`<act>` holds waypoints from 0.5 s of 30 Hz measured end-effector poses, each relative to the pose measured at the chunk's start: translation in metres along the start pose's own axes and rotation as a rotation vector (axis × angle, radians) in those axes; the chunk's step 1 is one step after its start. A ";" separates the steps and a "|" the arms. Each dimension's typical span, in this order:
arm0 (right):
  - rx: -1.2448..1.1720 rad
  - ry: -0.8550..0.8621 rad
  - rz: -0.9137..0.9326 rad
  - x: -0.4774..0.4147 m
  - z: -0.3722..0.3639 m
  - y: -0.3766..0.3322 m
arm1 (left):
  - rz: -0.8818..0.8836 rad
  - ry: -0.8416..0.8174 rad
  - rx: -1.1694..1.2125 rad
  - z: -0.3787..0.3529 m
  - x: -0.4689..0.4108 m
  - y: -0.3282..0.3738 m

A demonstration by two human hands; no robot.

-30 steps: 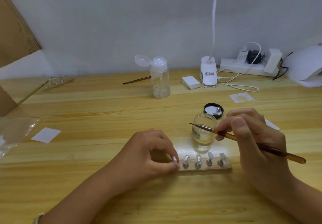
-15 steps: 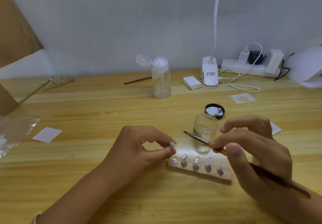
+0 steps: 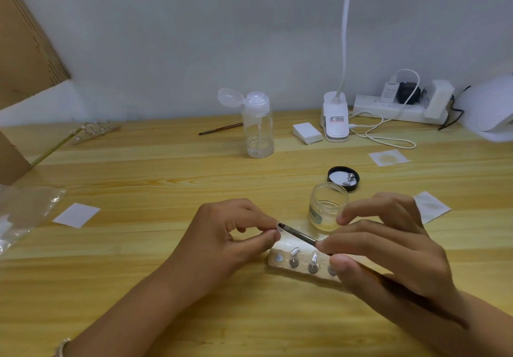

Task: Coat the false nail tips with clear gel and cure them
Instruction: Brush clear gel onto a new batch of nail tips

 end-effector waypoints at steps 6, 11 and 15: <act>0.006 -0.008 -0.005 0.000 -0.001 -0.001 | -0.015 0.020 -0.010 0.001 0.001 0.001; 0.001 0.009 0.006 0.000 -0.002 0.000 | -0.028 0.039 -0.019 0.004 0.000 0.004; -0.007 0.046 0.011 0.002 -0.001 0.001 | -0.012 0.042 -0.011 0.004 0.001 0.004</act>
Point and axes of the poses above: each hand's wrist, its own x-axis away from the middle knuckle, its own z-axis out of the back of the hand, y = z × x, the point moved 3 cm from there along -x, towards the middle knuckle, and after that the axes turned 12 degrees about -x, right-handed, at the moved point
